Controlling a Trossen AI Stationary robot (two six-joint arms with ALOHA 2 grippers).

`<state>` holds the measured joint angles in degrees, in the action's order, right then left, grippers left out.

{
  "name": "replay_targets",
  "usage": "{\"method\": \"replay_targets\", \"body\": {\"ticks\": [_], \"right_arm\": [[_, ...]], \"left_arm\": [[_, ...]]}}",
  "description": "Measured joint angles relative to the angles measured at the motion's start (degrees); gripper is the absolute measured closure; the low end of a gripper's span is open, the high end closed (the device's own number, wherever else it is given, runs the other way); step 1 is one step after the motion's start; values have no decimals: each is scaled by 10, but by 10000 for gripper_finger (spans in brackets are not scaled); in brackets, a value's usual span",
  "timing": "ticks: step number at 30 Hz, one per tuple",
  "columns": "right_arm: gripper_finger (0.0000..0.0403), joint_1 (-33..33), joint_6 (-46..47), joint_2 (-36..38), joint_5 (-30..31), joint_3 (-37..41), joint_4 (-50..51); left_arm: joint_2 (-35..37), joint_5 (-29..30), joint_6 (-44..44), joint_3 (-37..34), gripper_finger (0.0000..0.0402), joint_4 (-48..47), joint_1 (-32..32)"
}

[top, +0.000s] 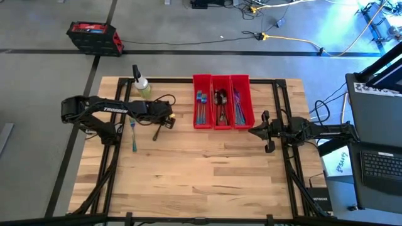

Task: Sort silverware
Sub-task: Put the black spoon into the middle red silverware bin

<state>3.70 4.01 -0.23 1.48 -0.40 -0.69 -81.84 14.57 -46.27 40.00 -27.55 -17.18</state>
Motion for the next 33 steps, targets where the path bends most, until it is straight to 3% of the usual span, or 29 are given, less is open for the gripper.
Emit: {"method": "replay_targets", "body": {"ticks": [9, 16, 21, 26, 33], "right_arm": [[402, 0, 0, 0, 0, 0, 0], [402, 0, 0, 0, 0, 0, 0], [402, 0, 0, 0, 0, 0, 0], [402, 0, 0, 0, 0, 0, 0], [402, 0, 0, 0, 0, 0, 0]], "left_arm": [[1, 0, -28, 116, 399, -8, 31], [1, 40, 6, 242, 400, -48, 41], [-7, 61, 13, 304, 401, 3, 41], [-58, 67, 2, 343, 401, 116, 40], [-201, 66, 0, 478, 401, 137, 34]]}}
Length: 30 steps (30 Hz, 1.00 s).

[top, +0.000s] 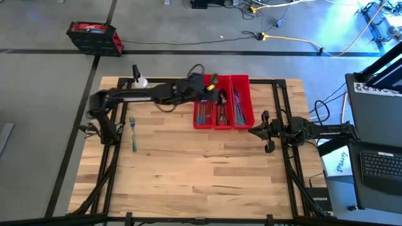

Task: Sort silverware
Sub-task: Put the black spoon into the middle red silverware bin

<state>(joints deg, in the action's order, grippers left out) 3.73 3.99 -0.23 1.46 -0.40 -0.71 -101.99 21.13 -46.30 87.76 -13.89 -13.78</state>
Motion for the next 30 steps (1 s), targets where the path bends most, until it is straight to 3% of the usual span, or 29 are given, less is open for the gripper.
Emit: {"method": "replay_targets", "body": {"ticks": [5, 11, 23, 30], "right_arm": [[402, 0, 0, 0, 0, 0, 0], [402, 0, 0, 0, 0, 0, 0], [402, 0, 0, 0, 0, 0, 0], [402, 0, 0, 0, 0, 0, 0]], "left_arm": [[-108, -3, -5, 128, 401, -7, 3], [-186, 14, -39, 211, 401, -87, 1], [-226, 29, -94, 218, 401, -140, -9], [-226, 39, -89, 218, 365, -136, -10]]}}
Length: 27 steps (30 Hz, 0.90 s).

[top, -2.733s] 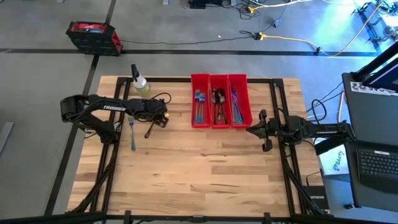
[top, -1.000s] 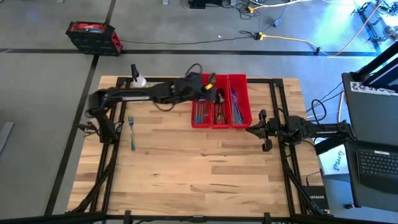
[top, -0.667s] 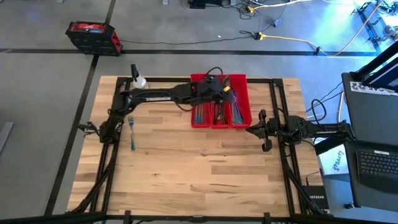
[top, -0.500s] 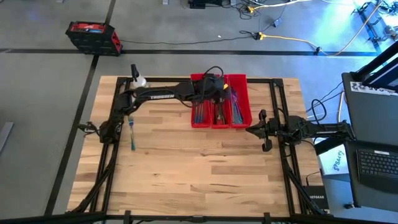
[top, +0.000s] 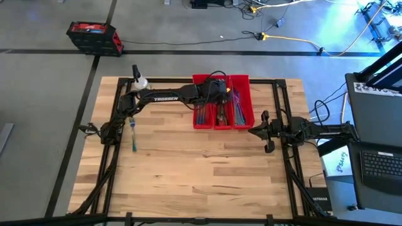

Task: Sort silverware
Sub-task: Put the black spoon into the middle red silverware bin, then put the blue fork into the left red silverware bin

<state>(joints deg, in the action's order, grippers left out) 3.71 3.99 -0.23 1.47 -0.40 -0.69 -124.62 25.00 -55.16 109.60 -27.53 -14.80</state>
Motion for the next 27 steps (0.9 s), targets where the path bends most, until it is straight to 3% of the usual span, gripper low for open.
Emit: {"method": "replay_targets", "body": {"ticks": [12, 17, 20, 27], "right_arm": [[402, 0, 0, 0, 0, 0, 0], [402, 0, 0, 0, 0, 0, 0], [402, 0, 0, 0, 0, 0, 0], [402, 0, 0, 0, 0, 0, 0]], "left_arm": [[1, 23, 15, 0, 271, 45, 0], [23, 24, 82, 0, 249, 78, 5], [54, 32, 119, 0, 247, 20, 6], [124, 142, 91, 0, 247, -222, 5]]}}
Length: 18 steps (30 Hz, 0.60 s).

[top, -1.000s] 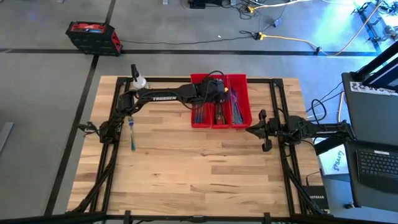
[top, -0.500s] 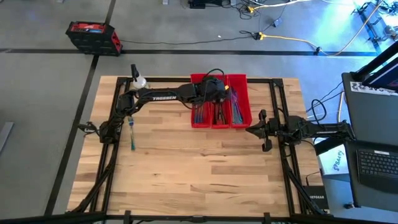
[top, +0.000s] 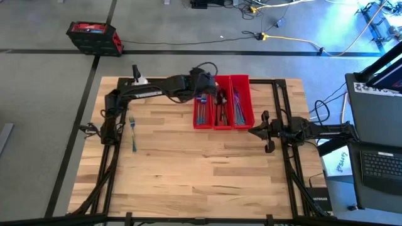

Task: Sort silverware
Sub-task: Put the blue fork into the left red silverware bin

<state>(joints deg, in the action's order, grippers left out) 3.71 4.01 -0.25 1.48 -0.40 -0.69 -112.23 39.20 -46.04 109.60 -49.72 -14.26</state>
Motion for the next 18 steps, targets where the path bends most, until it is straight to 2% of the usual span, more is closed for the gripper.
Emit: {"method": "replay_targets", "body": {"ticks": [4, 9, 12, 18], "right_arm": [[402, 0, 0, 0, 0, 0, 0], [402, 0, 0, 0, 0, 0, 0], [402, 0, 0, 0, 0, 0, 0], [402, 0, 0, 0, 3, 0, -1]], "left_arm": [[34, 15, -30, -1, 247, -168, 4], [81, -4, -87, -60, 247, -253, 20], [120, -26, -140, -129, 247, -271, 44], [230, -59, -316, -308, 247, -293, 104]]}}
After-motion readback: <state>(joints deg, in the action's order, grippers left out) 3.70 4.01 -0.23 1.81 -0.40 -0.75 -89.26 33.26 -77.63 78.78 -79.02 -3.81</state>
